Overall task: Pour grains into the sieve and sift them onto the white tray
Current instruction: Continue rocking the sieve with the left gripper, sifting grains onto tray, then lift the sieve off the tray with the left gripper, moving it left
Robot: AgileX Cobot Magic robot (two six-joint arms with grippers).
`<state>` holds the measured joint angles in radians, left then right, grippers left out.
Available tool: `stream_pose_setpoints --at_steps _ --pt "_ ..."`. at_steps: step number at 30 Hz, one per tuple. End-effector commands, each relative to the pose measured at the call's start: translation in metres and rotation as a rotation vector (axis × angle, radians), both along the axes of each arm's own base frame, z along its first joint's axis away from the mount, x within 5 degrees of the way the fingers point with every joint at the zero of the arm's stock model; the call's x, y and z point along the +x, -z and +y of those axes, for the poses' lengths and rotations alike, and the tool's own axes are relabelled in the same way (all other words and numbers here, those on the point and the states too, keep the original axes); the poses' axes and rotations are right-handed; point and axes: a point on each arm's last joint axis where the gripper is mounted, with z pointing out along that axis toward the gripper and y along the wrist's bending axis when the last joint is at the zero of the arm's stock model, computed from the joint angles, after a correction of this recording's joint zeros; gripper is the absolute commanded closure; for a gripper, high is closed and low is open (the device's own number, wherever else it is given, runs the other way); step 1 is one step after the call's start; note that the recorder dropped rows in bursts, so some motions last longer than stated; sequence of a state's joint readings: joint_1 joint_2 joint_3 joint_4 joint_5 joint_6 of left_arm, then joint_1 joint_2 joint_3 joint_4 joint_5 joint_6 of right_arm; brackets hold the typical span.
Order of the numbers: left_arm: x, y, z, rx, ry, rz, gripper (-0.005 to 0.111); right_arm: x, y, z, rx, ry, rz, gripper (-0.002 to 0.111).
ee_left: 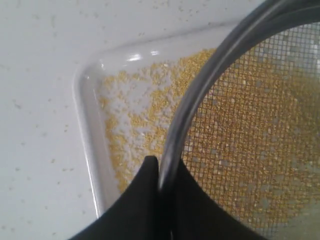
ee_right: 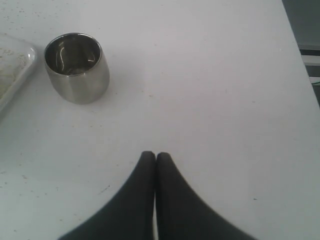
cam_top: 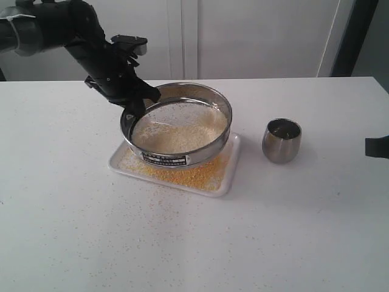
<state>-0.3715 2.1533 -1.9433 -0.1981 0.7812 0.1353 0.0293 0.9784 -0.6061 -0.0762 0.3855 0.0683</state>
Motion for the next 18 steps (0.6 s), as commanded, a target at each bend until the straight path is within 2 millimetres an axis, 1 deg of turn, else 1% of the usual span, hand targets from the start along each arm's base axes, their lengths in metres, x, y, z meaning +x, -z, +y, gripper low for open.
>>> stream_pose_setpoints --at_steps 1,2,3,4,5,6,7,9,11,12,15,18 --pt "-0.007 -0.001 0.000 0.123 0.186 -0.047 0.107 -0.001 -0.001 -0.002 -0.003 0.007 -0.013 0.108" --pt "-0.002 0.004 0.004 0.160 0.150 -0.067 0.107 -0.001 -0.001 -0.002 -0.003 0.007 -0.013 0.108" --pt "0.002 0.003 0.010 0.147 0.022 -0.043 0.107 -0.001 -0.001 -0.002 -0.003 0.007 -0.013 0.108" --pt "0.003 -0.002 0.014 0.070 -0.137 0.031 0.107 -0.001 -0.001 -0.002 -0.003 0.007 -0.013 0.108" --pt "0.000 -0.009 0.012 0.036 -0.135 0.053 0.107 -0.001 -0.001 -0.002 -0.003 0.007 -0.013 0.108" --pt "-0.001 -0.013 0.010 0.038 -0.043 0.011 0.107 -0.001 -0.001 -0.002 -0.003 0.007 -0.013 0.108" --pt "-0.002 -0.013 0.005 0.043 0.029 -0.022 0.107 -0.001 -0.001 -0.002 -0.003 0.007 -0.013 0.108" --pt "-0.003 -0.014 0.001 0.015 0.024 -0.013 0.107 -0.001 -0.001 -0.002 -0.003 0.007 -0.013 0.108" --pt "-0.006 -0.015 0.000 -0.058 0.006 0.047 0.107 -0.001 -0.001 -0.002 -0.003 0.007 -0.013 0.108" --pt "-0.008 -0.015 0.000 -0.063 0.033 0.064 0.107 -0.001 -0.001 -0.002 -0.003 0.007 -0.013 0.108" --pt "-0.012 -0.014 0.004 -0.007 0.092 0.087 0.107 -0.001 -0.001 -0.002 -0.003 0.007 -0.013 0.108" --pt "-0.012 -0.014 0.009 0.010 0.087 0.103 0.107 -0.001 -0.001 -0.002 -0.003 0.007 -0.013 0.108"
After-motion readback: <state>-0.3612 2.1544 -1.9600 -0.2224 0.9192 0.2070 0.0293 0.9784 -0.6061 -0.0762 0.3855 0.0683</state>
